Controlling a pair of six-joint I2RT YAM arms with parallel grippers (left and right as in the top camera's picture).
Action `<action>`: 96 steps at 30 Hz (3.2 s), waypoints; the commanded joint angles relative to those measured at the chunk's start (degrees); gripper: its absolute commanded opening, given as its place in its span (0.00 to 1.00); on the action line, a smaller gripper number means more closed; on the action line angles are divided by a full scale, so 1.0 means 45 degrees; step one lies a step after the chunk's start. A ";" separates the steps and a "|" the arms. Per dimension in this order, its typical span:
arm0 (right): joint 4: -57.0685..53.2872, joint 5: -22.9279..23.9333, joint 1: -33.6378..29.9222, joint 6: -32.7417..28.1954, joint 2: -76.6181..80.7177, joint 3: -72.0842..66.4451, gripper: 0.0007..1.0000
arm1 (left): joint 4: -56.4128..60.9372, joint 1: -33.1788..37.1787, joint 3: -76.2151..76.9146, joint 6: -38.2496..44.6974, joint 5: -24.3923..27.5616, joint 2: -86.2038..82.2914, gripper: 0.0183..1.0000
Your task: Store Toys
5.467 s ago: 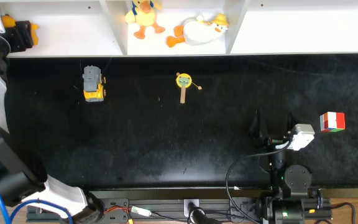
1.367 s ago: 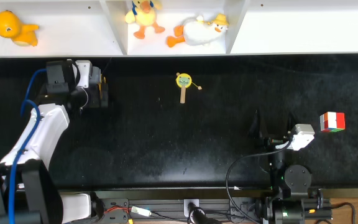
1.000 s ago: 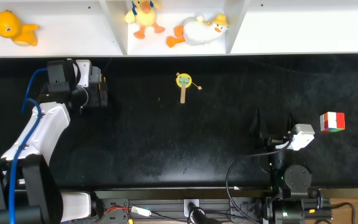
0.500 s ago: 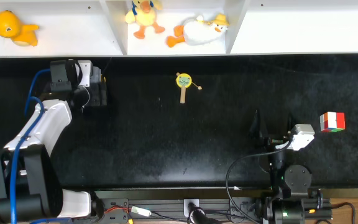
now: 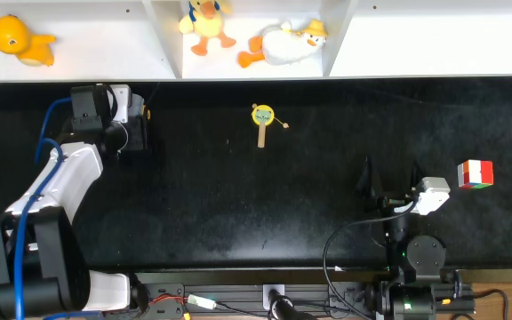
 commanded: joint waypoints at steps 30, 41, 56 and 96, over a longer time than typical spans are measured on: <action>0.0063 0.0058 0.0078 -0.0034 -0.0097 -0.0170 1.00 | 0.0282 -0.0049 0.0928 -0.0510 -0.0248 -0.3701 0.13; 0.0063 0.0058 0.0078 -0.0034 -0.0097 -0.0170 1.00 | 0.4167 -0.0049 0.0928 -0.0175 0.0364 -0.1710 0.02; 0.0063 0.0063 0.0078 -0.0034 -0.0097 -0.0170 1.00 | 0.6659 -0.0049 0.1418 -0.0087 0.1122 0.0228 0.02; 0.0068 0.0058 0.0078 -0.0034 -0.0097 -0.0170 1.00 | 0.6173 -0.0107 0.2419 -0.0092 0.0525 0.1302 0.34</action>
